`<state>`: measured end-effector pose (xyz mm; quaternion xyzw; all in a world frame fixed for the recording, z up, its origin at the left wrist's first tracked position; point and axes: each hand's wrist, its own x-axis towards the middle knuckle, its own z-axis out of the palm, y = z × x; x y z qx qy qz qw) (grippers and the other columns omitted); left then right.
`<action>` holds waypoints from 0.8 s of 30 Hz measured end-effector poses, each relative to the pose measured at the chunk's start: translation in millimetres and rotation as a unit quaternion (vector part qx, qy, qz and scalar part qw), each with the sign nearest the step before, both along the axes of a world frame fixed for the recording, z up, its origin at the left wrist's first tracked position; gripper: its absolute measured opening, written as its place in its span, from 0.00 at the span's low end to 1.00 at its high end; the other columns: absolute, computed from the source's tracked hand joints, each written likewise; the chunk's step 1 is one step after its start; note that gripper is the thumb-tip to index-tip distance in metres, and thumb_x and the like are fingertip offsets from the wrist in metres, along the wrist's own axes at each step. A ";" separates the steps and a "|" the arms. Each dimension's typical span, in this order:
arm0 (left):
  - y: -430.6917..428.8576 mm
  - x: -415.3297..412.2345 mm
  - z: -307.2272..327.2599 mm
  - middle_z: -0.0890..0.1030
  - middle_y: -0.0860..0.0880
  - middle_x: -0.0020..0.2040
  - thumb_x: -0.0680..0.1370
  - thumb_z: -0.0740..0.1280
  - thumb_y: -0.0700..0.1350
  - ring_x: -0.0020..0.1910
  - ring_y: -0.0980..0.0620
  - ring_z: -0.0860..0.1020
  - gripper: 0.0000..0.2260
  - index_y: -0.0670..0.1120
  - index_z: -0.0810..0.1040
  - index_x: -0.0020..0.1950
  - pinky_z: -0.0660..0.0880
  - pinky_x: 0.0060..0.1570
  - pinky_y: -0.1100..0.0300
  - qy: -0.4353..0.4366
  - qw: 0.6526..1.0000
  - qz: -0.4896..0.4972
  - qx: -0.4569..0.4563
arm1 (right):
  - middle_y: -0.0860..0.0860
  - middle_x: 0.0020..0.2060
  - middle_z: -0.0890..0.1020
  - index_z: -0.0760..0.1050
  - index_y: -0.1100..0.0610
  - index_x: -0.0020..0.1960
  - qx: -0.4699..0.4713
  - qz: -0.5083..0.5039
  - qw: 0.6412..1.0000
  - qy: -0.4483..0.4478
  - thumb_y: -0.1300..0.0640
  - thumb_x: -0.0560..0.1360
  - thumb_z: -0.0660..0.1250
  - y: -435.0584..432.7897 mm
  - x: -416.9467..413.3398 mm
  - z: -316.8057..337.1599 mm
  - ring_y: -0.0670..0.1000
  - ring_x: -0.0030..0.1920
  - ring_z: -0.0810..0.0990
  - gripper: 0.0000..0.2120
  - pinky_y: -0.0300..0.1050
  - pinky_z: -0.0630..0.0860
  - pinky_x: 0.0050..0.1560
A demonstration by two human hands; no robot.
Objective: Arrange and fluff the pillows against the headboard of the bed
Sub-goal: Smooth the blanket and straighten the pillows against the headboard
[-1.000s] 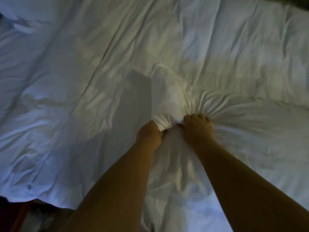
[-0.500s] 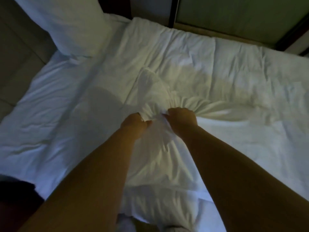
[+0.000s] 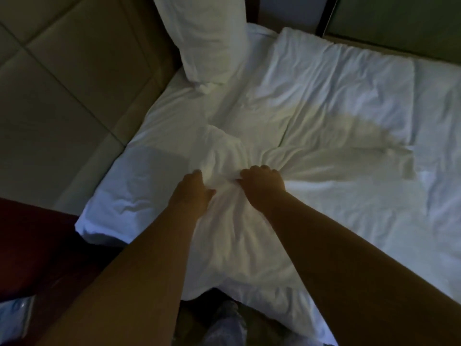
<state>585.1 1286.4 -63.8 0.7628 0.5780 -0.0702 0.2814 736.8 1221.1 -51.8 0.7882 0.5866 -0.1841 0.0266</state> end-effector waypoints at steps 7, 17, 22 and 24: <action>-13.0 77.5 27.9 0.75 0.43 0.58 0.77 0.66 0.53 0.57 0.43 0.74 0.19 0.43 0.69 0.62 0.74 0.52 0.51 -0.006 0.961 -0.219 0.168 | 0.56 0.56 0.77 0.72 0.58 0.60 0.024 -0.078 0.997 0.013 0.54 0.80 0.56 -17.5 23.9 10.5 0.58 0.59 0.74 0.13 0.51 0.71 0.56; -118.5 282.4 45.2 0.75 0.48 0.55 0.78 0.64 0.47 0.55 0.47 0.74 0.11 0.46 0.70 0.59 0.72 0.54 0.54 -0.033 0.855 -0.492 0.164 | 0.55 0.55 0.77 0.71 0.58 0.59 0.008 -0.335 0.942 0.029 0.52 0.80 0.56 -161.1 197.9 20.5 0.56 0.58 0.74 0.13 0.50 0.71 0.57; -176.2 382.3 17.1 0.73 0.48 0.59 0.79 0.62 0.43 0.58 0.48 0.74 0.15 0.48 0.68 0.65 0.71 0.55 0.54 0.046 0.761 -0.618 0.194 | 0.55 0.54 0.76 0.70 0.57 0.59 0.008 -0.423 0.904 0.066 0.55 0.79 0.58 -228.5 266.3 -10.2 0.56 0.57 0.75 0.11 0.49 0.72 0.56; -194.6 417.5 0.5 0.71 0.48 0.62 0.79 0.63 0.45 0.60 0.47 0.73 0.17 0.49 0.67 0.68 0.71 0.56 0.53 0.077 0.734 -0.649 0.185 | 0.55 0.55 0.76 0.69 0.57 0.62 0.003 -0.426 0.901 0.086 0.53 0.79 0.58 -247.6 285.3 -28.9 0.56 0.56 0.75 0.14 0.49 0.72 0.56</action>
